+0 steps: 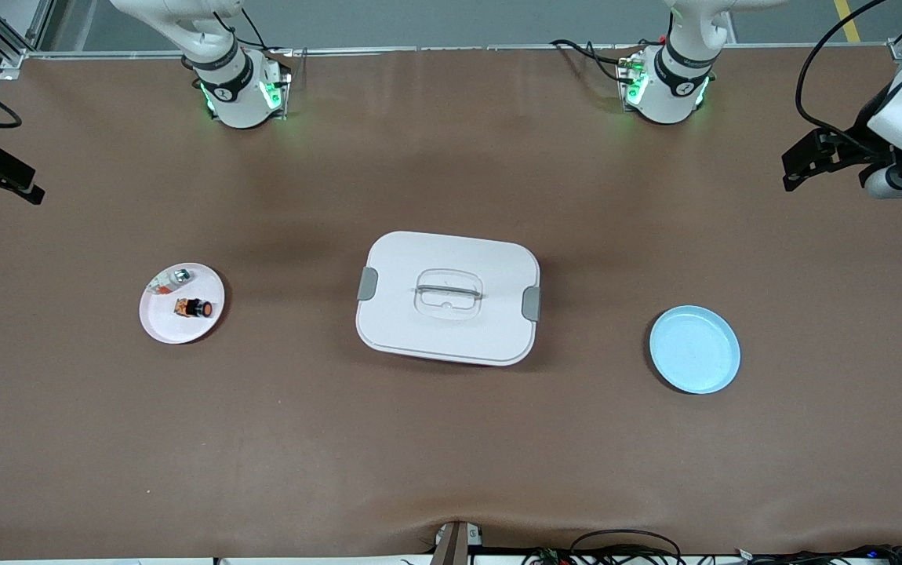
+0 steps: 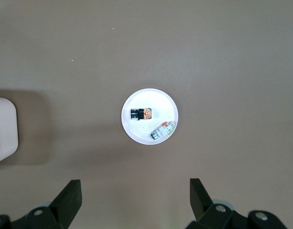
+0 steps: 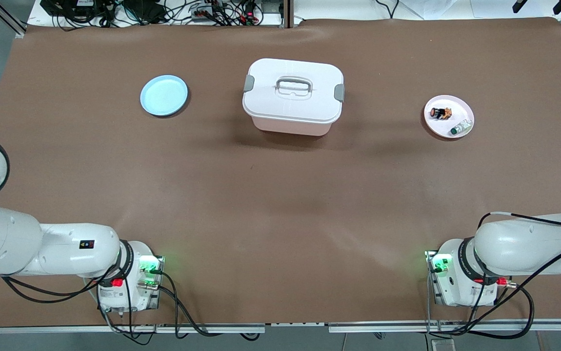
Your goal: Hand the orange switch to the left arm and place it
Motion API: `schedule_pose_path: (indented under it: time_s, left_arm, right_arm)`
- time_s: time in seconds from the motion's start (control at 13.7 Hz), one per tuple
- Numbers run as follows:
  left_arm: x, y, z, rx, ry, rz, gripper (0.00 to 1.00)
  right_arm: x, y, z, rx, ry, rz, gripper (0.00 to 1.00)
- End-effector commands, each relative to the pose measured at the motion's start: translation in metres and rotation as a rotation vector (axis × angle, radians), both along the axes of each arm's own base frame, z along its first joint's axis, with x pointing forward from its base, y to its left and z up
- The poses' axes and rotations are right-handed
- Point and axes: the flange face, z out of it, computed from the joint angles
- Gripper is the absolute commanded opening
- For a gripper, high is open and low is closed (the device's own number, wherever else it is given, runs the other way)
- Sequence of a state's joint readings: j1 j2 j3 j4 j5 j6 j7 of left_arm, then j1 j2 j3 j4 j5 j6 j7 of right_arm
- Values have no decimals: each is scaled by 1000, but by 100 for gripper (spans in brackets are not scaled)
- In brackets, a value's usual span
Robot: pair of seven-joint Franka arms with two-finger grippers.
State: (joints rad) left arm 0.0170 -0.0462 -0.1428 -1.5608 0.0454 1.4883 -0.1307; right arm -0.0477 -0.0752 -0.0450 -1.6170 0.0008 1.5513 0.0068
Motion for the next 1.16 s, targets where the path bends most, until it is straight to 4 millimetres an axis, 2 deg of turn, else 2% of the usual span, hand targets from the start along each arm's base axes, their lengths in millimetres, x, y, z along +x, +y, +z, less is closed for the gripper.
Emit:
schedule_pose_path:
  time_s: [0.0, 0.36, 0.51, 0.73, 0.8, 0.95, 1.09]
  left_arm:
    - [0, 2, 5, -17, -1, 7, 100]
    - [0, 3, 5, -19, -1, -3, 100]
    - [0, 4, 5, -19, 0, -4, 100]
    - [0, 3, 5, -19, 1, -6, 100]
    - [0, 3, 3, -18, 4, -6, 100]
    - [0, 3, 2, -18, 7, -7, 100]
    - [0, 2, 2, -17, 10, -7, 100]
  right_arm:
    - [-4, -1, 2, 19, -8, 7, 100]
    - [-4, 0, 4, 17, 0, 5, 100]
    - [3, -4, -8, 15, 23, 3, 100]
    - [19, -2, -33, 9, 67, 11, 100]
    - [27, -3, -48, 12, 97, 14, 100]
    - [55, -9, -102, 30, 169, 5, 100]
    - [66, -13, -108, 26, 174, 5, 100]
